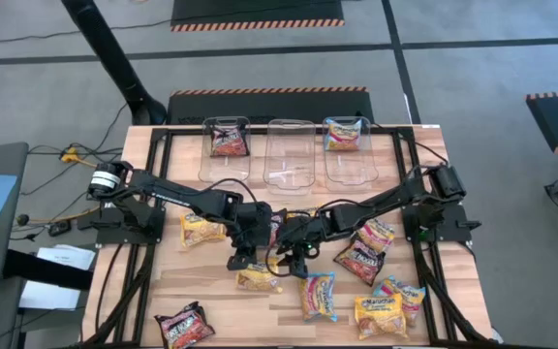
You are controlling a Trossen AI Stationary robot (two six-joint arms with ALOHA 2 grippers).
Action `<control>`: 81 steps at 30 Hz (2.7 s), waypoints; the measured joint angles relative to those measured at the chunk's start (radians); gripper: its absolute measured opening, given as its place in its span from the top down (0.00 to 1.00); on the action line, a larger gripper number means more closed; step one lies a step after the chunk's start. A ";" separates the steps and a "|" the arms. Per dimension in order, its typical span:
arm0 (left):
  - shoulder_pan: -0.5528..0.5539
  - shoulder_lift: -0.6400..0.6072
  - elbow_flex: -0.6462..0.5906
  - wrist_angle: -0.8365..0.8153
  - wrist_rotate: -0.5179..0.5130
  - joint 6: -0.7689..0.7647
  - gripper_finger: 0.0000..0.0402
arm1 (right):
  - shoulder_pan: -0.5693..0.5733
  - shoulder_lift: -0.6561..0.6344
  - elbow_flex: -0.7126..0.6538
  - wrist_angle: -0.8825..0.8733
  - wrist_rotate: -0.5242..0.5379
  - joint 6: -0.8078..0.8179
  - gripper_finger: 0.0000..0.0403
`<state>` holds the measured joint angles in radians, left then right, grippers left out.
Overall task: Sort Maruchan noodles
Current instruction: Put the yellow noodle pack into the middle transparent bin
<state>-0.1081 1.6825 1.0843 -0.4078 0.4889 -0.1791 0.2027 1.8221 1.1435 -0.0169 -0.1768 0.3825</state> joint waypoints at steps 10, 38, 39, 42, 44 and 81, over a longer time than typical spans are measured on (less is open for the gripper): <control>0.000 0.000 0.000 0.017 -0.013 0.010 1.00 | -0.029 0.015 0.002 0.033 -0.054 -0.002 0.44; 0.019 0.001 -0.001 0.068 -0.032 0.013 1.00 | -0.015 0.066 0.005 0.022 -0.080 0.047 0.71; 0.022 0.001 -0.001 0.068 -0.032 0.013 1.00 | -0.015 0.066 0.005 0.022 -0.088 0.047 0.75; 0.025 0.001 -0.001 0.070 -0.032 0.011 1.00 | -0.016 0.066 0.005 0.023 -0.111 0.047 0.88; 0.029 0.001 -0.001 0.070 -0.032 0.008 1.00 | -0.015 0.066 0.005 0.022 -0.113 0.046 0.96; 0.114 -0.415 0.000 0.021 -0.258 -0.069 1.00 | -0.109 -0.228 0.094 -0.398 -0.001 -0.120 0.99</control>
<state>0.0054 1.2674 1.0847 -0.3867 0.2310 -0.2483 0.0940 1.5936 1.2376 -0.4147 -0.1781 0.2621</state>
